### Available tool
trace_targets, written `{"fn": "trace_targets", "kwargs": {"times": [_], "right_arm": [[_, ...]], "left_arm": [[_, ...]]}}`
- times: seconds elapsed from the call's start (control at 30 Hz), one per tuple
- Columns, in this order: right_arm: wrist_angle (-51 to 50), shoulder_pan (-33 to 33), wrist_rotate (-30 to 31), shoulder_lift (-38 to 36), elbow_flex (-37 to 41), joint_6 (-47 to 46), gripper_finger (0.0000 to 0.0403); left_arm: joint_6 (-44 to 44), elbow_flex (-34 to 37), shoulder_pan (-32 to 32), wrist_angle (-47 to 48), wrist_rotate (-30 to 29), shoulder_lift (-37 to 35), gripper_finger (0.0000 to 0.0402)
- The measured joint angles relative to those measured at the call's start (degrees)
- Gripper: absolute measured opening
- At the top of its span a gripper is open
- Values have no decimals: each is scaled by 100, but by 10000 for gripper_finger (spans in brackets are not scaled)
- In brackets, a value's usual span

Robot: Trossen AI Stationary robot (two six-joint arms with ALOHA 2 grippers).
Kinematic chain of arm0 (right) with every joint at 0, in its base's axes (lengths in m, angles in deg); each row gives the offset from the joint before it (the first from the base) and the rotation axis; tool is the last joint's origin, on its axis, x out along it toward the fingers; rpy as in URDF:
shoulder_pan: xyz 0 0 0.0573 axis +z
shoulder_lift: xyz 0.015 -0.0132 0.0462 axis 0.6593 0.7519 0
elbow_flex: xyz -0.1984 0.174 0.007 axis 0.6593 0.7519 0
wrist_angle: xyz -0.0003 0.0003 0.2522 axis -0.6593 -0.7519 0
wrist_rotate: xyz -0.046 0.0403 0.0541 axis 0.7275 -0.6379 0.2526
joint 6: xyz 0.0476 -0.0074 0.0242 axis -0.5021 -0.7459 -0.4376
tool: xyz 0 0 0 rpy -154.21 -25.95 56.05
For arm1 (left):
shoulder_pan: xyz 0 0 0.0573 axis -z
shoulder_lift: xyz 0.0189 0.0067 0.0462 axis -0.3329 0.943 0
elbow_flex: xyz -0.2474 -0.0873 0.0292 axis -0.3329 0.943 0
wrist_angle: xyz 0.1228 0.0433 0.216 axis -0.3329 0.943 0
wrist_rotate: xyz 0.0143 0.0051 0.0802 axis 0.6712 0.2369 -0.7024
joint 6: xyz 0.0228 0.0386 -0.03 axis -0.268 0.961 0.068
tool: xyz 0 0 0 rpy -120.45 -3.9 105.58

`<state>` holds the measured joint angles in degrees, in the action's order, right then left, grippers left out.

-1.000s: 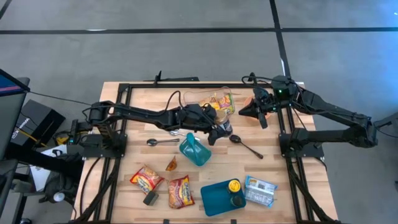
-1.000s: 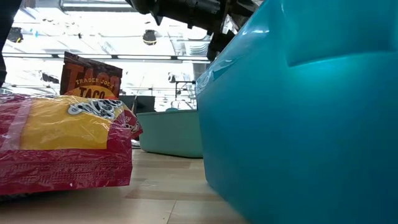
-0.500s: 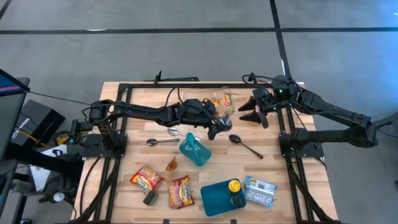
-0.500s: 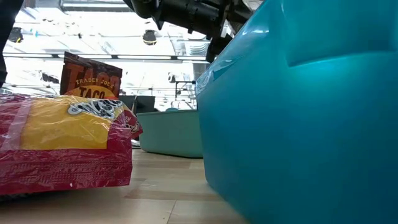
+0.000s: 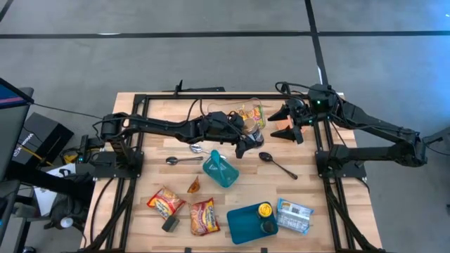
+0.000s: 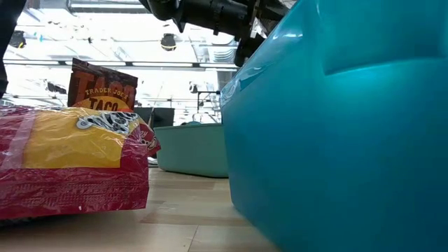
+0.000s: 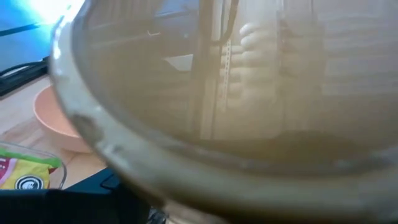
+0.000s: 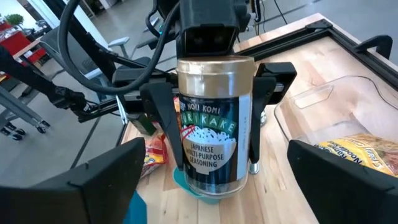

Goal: Pick & Place Food Item
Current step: Put the golden seasoning bottle into the blue bin

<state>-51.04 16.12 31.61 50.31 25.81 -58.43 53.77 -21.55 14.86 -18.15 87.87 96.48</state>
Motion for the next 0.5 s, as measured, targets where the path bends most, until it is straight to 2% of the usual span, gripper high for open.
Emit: {"fn": "trace_targets", "kwargs": {"times": [0.27, 0.5], "right_arm": [[16, 0, -4, 26, 0, 1, 383], [170, 145, -22, 459, 2, -2, 382]], "left_arm": [[-22, 1, 16, -14, -2, 0, 278], [-37, 1, 42, -11, -10, 0, 277]]}}
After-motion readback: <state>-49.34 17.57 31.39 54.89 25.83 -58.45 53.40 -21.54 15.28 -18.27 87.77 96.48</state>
